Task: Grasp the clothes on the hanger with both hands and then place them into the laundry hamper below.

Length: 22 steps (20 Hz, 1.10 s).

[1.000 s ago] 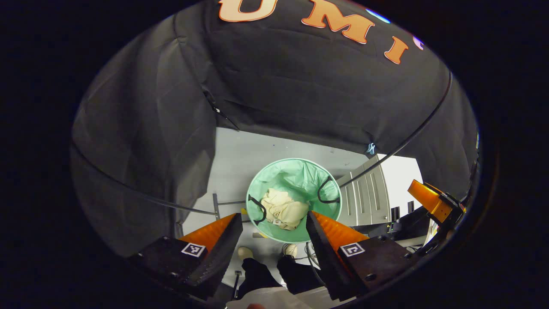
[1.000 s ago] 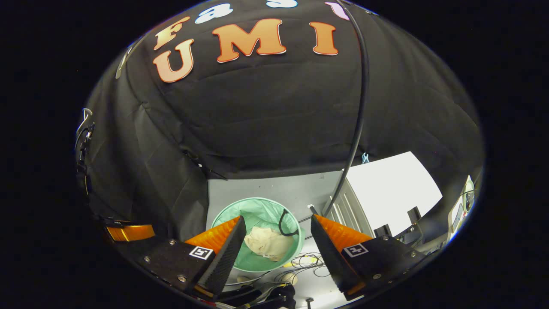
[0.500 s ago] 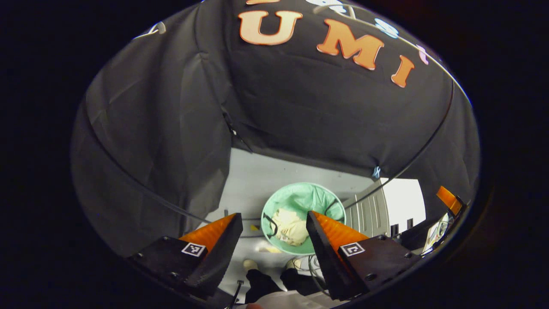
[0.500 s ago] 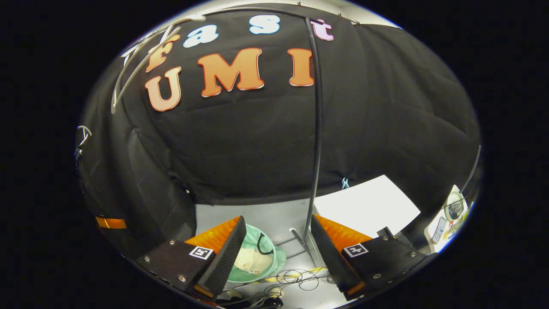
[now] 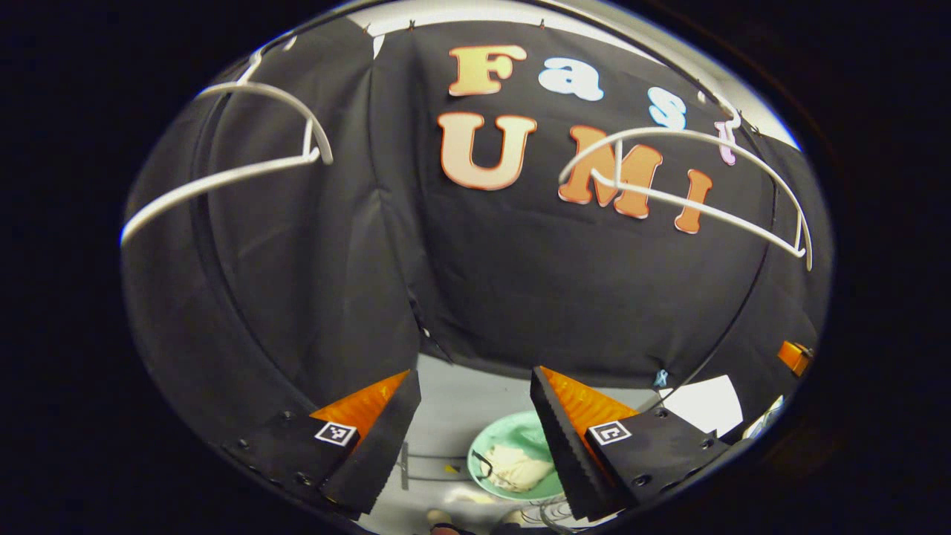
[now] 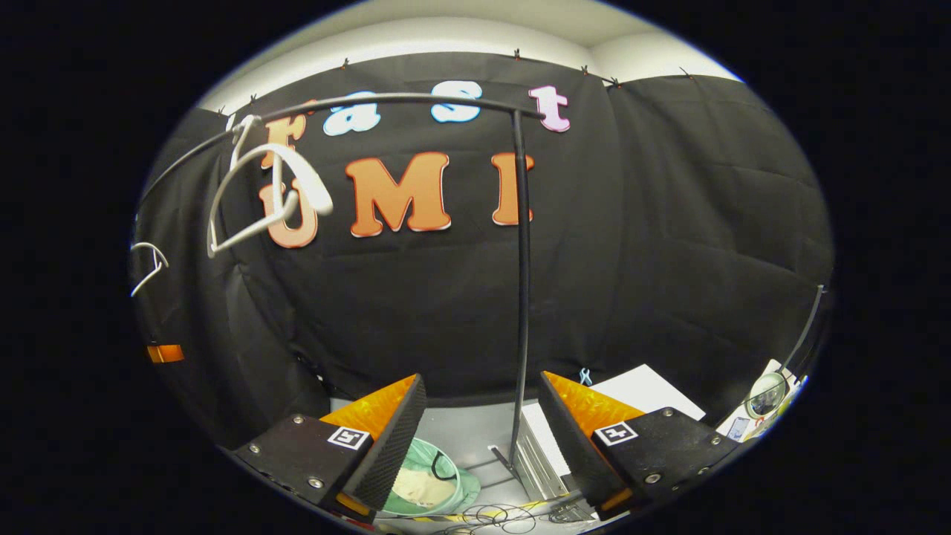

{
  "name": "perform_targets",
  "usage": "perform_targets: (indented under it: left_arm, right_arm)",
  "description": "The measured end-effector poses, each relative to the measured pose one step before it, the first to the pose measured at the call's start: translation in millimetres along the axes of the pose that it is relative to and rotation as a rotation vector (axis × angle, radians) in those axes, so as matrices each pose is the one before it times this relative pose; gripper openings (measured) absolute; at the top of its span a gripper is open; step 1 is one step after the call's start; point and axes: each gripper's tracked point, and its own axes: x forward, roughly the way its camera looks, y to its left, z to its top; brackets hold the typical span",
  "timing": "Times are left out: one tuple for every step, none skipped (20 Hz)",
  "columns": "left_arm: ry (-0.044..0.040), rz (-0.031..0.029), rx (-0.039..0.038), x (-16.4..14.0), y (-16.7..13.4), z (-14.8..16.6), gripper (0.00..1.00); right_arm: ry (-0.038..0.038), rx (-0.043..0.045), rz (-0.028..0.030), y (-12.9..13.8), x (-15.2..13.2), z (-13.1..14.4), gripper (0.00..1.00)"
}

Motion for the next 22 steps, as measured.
perform_targets:
  left_arm:
    - [-0.04476, 0.00841, 0.0128, -6.5, 1.62, 15.48, 0.98]
    - [-0.0414, 0.0059, 0.00615, -5.3, 1.51, 16.85, 1.0]
    - [-0.03325, 0.00581, 0.00003, -4.28, 2.56, 14.77, 1.0]
    - [-0.02676, 0.00511, -0.00503, -3.71, 2.89, 12.16, 0.97]
    - [-0.02236, 0.00359, -0.00862, -3.67, 0.19, 10.04, 0.97]
    - [-0.02081, 0.00178, -0.01208, -5.26, 1.0, 9.29, 0.97]
    - [-0.02081, -0.0015, -0.01098, -1.72, -0.7, 11.15, 0.97]
    - [-0.02147, -0.00181, -0.00232, -4.17, 1.3, 12.0, 0.94]
    - [-0.01816, 0.00391, 0.00057, -2.56, 1.13, 4.84, 1.0]
    - [-0.01324, 0.00926, 0.00392, -1.37, 0.24, 5.4, 0.97]
    - [-0.00686, 0.00922, 0.00276, 0.24, 1.56, 1.68, 0.97]
    - [-0.00382, 0.00623, 0.00045, -0.08, 0.06, 0.4, 1.0]
    - [0.00077, 0.00217, -0.00064, -1.31, 4.31, -0.31, 1.0]
    - [0.00279, -0.00058, -0.00156, -1.67, 1.5, -0.2, 0.97]
    - [0.00561, -0.00269, -0.0015, -2.56, -1.22, -2.2, 1.0]
    - [-0.00085, -0.00246, -0.00193, -0.12, -1.12, -0.41, 0.97]
    - [-0.00233, -0.00132, -0.00104, 0.24, -0.39, 1.14, 0.97]
    - [-0.00295, -0.0008, 0.00084, -0.23, -0.97, 1.25, 0.97]
    - [-0.00315, -0.0004, 0.00226, 0.52, -0.42, 0.61, 0.97]
    - [-0.00409, -0.00092, 0.00235, -0.76, 0.19, 1.85, 0.97]
    - [-0.00292, -0.00063, 0.00215, 0.4, -0.42, 1.2, 1.0]
    - [-0.00017, -0.00069, 0.00323, 0.28, -0.48, 0.37, 1.0]
  right_arm:
    - [-0.02316, 0.00134, 0.00627, 1.74, -5.01, 11.59, 0.94]
    - [-0.02385, -0.0014, 0.00602, 2.74, -3.82, 10.67, 0.95]
    - [-0.02309, -0.00454, 0.0057, 2.19, -4.97, 12.63, 0.95]
    - [-0.02032, -0.00417, 0.00717, 3.89, -2.56, 8.44, 0.94]
    - [-0.01834, -0.00457, 0.01086, 4.06, -0.93, 7.22, 0.94]
    - [-0.01448, -0.00382, 0.00904, 3.21, -0.89, 5.17, 0.94]
    - [-0.01127, -0.00424, 0.00756, 2.19, -1.89, 3.43, 0.94]
    - [-0.00915, -0.00512, 0.0042, 1.19, -1.82, 4.2, 0.94]
    - [-0.00607, -0.00446, -0.00162, -0.49, -1.29, 2.1, 0.94]
    - [-0.00575, -0.00218, -0.00216, -1.39, -2.23, 1.36, 0.94]
    - [-0.00352, 0.00093, -0.00183, -0.68, -1.02, 0.59, 0.94]
    - [-0.00182, 0.0025, -0.00134, -0.78, -0.6, 0.41, 0.94]
    - [-0.0005, 0.00182, -0.00157, -0.87, -1.01, -0.76, 0.94]
    - [-0.00006, 0.00065, -0.00327, -2.2, -0.72, -0.2, 0.94]
    - [-0.00033, -0.0015, -0.00276, -1.24, -1.44, -0.87, 0.94]
    - [-0.00034, -0.00108, -0.00373, -1.83, 0.04, -0.11, 0.94]
    - [0.00146, -0.00047, -0.00217, -1.47, -0.58, 0.21, 0.94]
    - [0.00135, 0.00195, -0.00113, -0.92, -0.91, -1.37, 0.94]
    - [0.00016, 0.00294, 0.0012, 0.16, -0.34, -0.35, 0.94]
    - [0.00025, 0.00139, -0.00063, -1.06, -0.04, 0.12, 0.94]
    - [-0.00004, -0.00109, -0.0014, -0.17, 0.67, 0.04, 0.94]
    - [0.00027, -0.0007, -0.00117, -1.86, -0.44, -0.82, 0.94]
